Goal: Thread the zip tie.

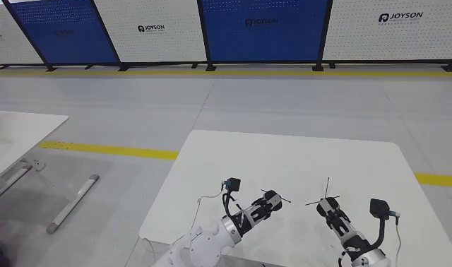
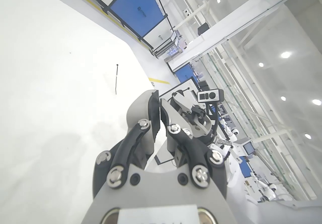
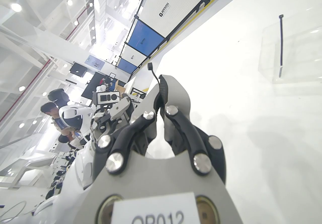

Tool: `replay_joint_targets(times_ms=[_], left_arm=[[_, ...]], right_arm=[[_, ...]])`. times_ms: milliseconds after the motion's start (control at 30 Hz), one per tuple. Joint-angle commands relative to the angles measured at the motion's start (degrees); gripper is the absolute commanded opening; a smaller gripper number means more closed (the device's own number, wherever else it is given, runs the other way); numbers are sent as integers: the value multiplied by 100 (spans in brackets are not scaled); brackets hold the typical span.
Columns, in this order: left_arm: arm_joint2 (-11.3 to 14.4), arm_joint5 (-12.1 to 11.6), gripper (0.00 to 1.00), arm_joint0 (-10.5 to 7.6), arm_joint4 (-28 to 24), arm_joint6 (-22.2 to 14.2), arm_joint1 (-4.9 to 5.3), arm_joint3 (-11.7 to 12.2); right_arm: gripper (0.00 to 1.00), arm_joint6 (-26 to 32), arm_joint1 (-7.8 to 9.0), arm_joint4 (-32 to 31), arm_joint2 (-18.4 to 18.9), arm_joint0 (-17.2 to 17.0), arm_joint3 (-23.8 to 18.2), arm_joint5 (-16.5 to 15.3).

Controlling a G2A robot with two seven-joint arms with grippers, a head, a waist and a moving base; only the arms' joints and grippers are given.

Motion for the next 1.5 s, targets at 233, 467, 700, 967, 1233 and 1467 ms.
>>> replay_joint_targets(times_ms=[233, 467, 700, 967, 1233, 1467], left_arm=[[-83, -198, 0, 69, 135, 37, 32, 134], [-83, -198, 0, 69, 135, 37, 32, 134], [-83, -198, 0, 69, 135, 37, 32, 134], [-83, -198, 0, 69, 135, 37, 32, 134], [-74, 125, 0, 25, -626, -203, 11, 95], [-76, 145, 0, 59, -746, -156, 6, 52]], right_arm=[[0, 0, 0, 0, 0, 0, 0, 0], [0, -82, -19, -79, -189, -59, -70, -212], [0, -190, -51, -263, -389, 68, 56, -101], [0, -190, -51, -263, -389, 68, 56, -101], [0, -190, -51, -263, -389, 68, 56, -101], [0, -190, -51, -263, -389, 68, 56, -101]])
